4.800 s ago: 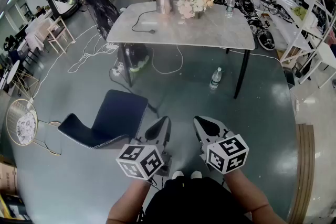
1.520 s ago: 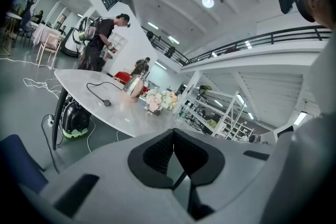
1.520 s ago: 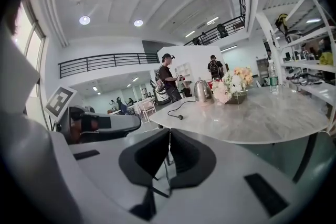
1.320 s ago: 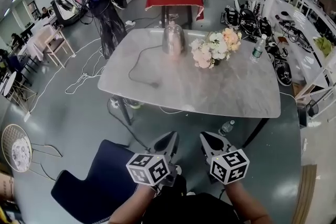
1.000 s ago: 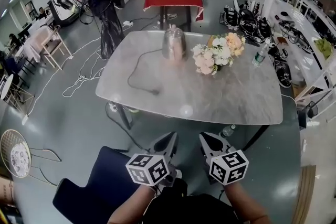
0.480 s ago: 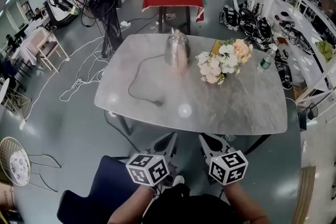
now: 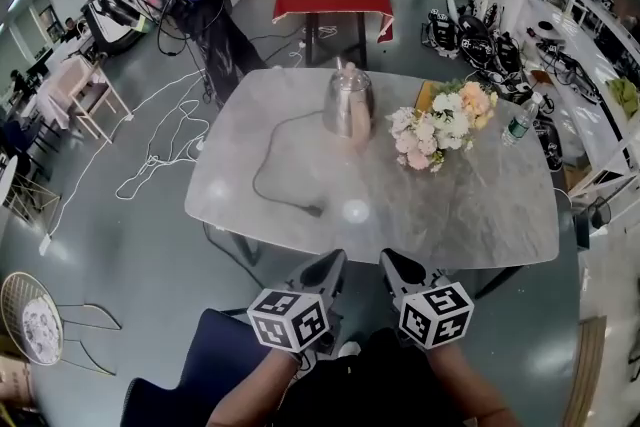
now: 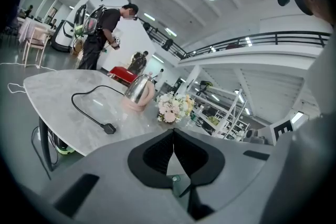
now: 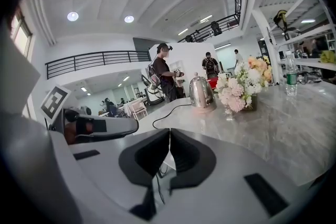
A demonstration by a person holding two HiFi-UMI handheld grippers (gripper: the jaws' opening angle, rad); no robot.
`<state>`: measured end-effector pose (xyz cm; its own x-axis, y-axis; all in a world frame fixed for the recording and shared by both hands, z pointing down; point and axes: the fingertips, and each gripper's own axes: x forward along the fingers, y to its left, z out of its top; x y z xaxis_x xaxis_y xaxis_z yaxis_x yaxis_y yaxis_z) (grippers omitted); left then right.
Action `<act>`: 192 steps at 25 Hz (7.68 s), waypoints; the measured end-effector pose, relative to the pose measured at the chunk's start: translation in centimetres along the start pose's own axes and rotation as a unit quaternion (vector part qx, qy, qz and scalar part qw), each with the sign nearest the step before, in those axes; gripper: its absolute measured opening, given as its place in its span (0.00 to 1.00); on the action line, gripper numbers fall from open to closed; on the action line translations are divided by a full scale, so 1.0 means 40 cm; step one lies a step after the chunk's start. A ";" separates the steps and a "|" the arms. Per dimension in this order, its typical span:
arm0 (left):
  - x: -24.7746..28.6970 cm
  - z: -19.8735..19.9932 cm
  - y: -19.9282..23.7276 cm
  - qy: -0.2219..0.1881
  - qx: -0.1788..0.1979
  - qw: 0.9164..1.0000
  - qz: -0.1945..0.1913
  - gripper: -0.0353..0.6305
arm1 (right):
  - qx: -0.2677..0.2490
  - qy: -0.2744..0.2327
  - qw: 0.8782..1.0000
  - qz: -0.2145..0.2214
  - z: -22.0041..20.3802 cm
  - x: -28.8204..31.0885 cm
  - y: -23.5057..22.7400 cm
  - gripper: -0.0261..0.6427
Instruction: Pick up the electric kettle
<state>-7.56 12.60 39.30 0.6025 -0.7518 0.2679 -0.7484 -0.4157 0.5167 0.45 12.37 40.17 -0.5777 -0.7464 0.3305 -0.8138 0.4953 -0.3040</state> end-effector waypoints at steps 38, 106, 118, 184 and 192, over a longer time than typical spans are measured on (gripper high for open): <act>0.454 0.314 0.309 0.003 0.035 0.999 0.014 0.06 | -0.019 0.012 1.000 0.017 0.242 0.507 -0.273 0.05; 0.885 0.568 0.756 -0.053 -0.029 0.996 0.058 0.23 | -0.051 -0.013 0.995 -0.081 0.266 0.806 -0.485 0.19; 0.919 0.578 0.744 -0.046 -0.017 0.999 0.017 0.23 | -0.045 -0.053 0.996 -0.052 0.266 0.798 -0.492 0.19; 0.855 0.720 0.541 0.025 -0.019 0.992 -0.119 0.22 | -0.127 -0.111 0.985 0.024 0.346 0.667 -0.365 0.17; 0.703 0.705 0.505 0.014 -0.036 0.996 -0.085 0.22 | -0.134 -0.106 0.984 0.055 0.340 0.572 -0.262 0.18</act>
<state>-13.54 -31.38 34.34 0.7273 -0.6587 0.1928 -0.6135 -0.4980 0.6128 -3.38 -15.93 38.76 -0.6598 -0.7440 0.1058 -0.7513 0.6561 -0.0713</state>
